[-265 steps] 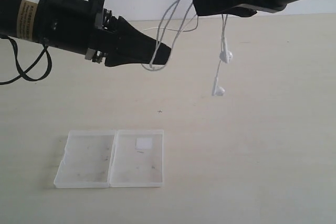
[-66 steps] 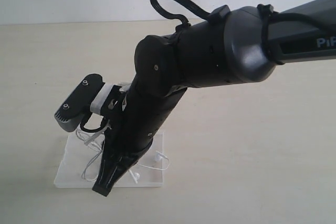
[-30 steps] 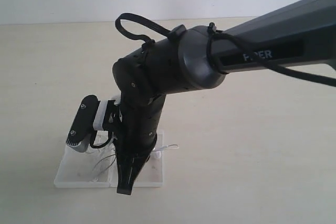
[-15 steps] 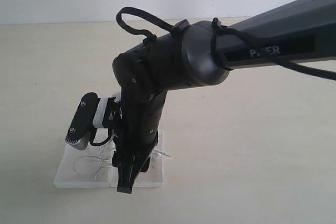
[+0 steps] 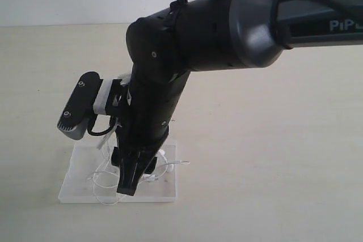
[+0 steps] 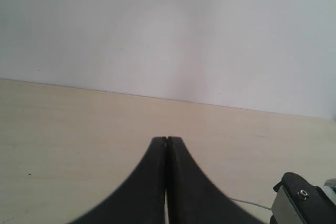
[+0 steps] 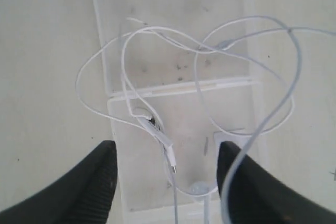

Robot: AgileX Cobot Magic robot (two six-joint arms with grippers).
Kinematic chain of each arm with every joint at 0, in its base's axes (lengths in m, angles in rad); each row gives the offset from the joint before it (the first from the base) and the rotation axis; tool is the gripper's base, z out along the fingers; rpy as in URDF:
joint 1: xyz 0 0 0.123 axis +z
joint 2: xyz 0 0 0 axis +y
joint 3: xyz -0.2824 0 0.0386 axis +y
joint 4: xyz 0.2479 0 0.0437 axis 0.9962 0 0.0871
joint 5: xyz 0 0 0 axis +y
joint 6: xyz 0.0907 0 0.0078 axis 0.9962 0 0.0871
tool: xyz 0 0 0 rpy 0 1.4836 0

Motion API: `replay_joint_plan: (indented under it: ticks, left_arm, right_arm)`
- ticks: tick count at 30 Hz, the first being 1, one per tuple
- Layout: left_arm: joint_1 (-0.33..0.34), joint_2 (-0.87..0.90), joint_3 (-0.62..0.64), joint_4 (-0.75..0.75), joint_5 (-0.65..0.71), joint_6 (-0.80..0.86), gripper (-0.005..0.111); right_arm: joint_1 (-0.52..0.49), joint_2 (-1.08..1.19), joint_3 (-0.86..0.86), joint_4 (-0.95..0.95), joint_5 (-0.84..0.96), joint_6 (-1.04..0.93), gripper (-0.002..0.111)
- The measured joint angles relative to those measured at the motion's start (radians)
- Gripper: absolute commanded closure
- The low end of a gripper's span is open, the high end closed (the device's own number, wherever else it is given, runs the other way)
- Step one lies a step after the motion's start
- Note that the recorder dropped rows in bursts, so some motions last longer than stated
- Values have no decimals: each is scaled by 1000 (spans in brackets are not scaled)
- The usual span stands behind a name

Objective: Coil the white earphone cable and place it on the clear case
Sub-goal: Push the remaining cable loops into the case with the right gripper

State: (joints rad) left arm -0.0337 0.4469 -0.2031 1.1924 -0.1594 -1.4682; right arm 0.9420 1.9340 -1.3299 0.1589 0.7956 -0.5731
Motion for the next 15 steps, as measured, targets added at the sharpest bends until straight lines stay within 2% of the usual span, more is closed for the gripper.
replay_joint_plan:
  ticks: [12,15]
  left_arm:
    - [0,0,0,0,0,0,107]
    - [0,0,0,0,0,0,107]
  right_arm:
    - [0,-2,0,144,34,-73,52]
    - [0,-2,0,151,34,-70,44]
